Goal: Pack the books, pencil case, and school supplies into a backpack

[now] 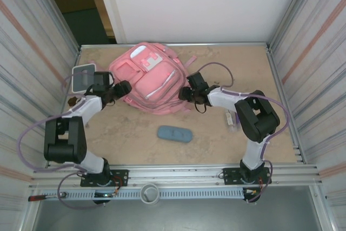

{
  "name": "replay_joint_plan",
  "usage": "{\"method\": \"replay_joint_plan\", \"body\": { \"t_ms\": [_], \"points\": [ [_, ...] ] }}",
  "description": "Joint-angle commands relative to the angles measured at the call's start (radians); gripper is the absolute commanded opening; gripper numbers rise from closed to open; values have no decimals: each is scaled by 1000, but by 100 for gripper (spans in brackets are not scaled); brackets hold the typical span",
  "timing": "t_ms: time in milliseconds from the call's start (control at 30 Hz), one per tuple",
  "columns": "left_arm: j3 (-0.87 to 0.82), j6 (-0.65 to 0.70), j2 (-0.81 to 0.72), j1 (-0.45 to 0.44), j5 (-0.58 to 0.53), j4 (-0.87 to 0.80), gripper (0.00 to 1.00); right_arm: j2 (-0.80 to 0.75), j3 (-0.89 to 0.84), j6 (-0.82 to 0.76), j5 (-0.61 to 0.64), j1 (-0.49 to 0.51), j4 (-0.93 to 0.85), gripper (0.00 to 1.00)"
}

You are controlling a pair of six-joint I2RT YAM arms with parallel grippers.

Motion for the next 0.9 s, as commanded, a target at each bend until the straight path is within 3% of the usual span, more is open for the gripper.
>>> {"method": "replay_joint_plan", "body": {
  "t_ms": [0,267,367,533,667,867],
  "points": [
    [51,-5,69,-66,102,28,74,14,15,-57,101,-81,-94,56],
    [110,14,150,-351,188,70,71,-24,133,-167,100,-256,-214,55],
    [99,67,88,-431,135,58,71,-94,144,-189,77,-291,-229,57],
    [-6,49,-50,-397,5,40,74,-194,60,-178,-23,-262,-198,61],
    [-99,-47,-108,-331,25,71,75,-239,-41,-158,-42,-167,-141,63],
    [-173,-151,-98,-322,45,155,76,-208,-99,-125,-71,-36,-57,60]
  ]
}}
